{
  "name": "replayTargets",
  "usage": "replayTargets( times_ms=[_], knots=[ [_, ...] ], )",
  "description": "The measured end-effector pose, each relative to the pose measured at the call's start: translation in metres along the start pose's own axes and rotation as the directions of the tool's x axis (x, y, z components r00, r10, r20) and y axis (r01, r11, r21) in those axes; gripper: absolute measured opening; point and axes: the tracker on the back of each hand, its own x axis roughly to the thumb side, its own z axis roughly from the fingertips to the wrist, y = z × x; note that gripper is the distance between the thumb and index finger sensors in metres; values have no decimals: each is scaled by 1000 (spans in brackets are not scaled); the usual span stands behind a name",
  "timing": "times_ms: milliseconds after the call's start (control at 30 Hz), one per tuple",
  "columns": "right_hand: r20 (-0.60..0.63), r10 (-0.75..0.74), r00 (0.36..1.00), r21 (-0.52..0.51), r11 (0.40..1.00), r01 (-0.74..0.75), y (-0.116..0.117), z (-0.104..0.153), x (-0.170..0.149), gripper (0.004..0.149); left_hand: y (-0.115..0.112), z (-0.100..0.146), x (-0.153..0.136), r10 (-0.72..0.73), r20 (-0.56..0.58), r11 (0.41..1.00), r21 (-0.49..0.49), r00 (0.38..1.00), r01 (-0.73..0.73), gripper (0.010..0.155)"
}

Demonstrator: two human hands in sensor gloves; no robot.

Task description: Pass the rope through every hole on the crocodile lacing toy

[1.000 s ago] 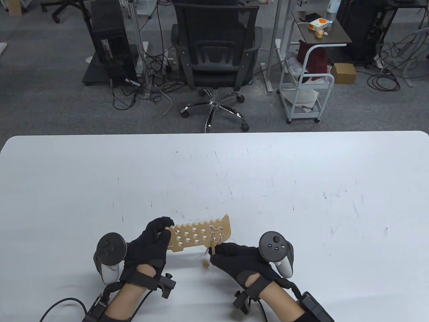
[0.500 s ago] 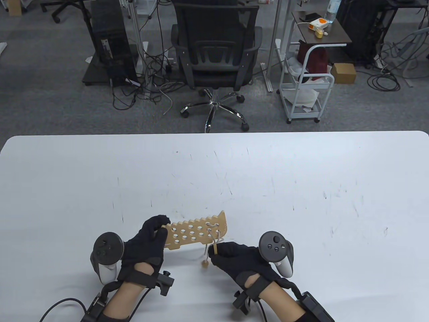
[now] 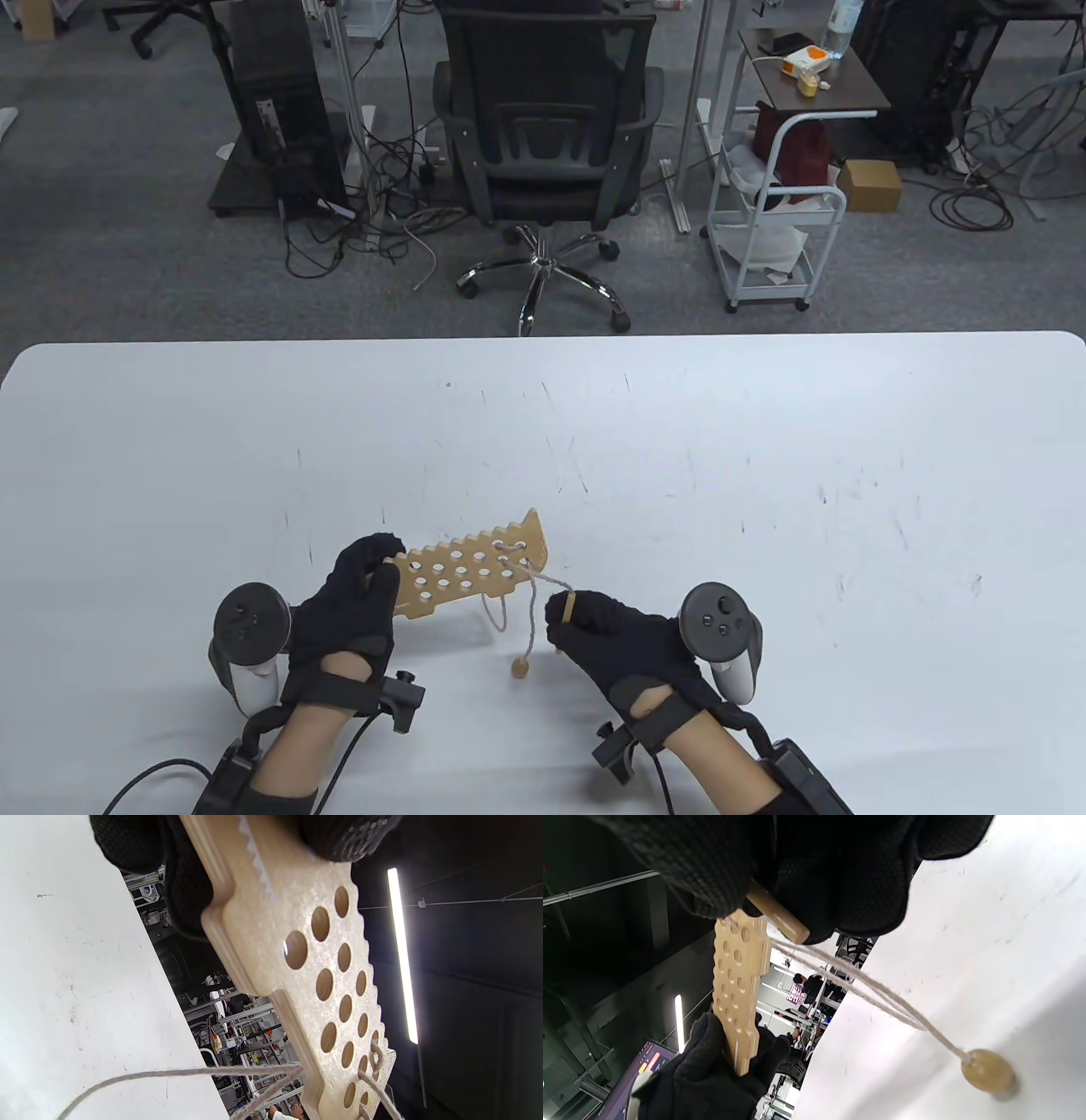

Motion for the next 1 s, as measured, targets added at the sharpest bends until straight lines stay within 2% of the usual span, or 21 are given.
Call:
replayTargets(
  times_ms=[467,1000],
  knots=[
    [6,-51,999,-109,993,51,-22,0,2,40,12,-4,-7,12,-32,999,48,999,-10,52],
    [33,-104,994,-241,964,108,-57,2,6,41,22,-7,-19,30,-83,995,95,996,-22,52]
  ],
)
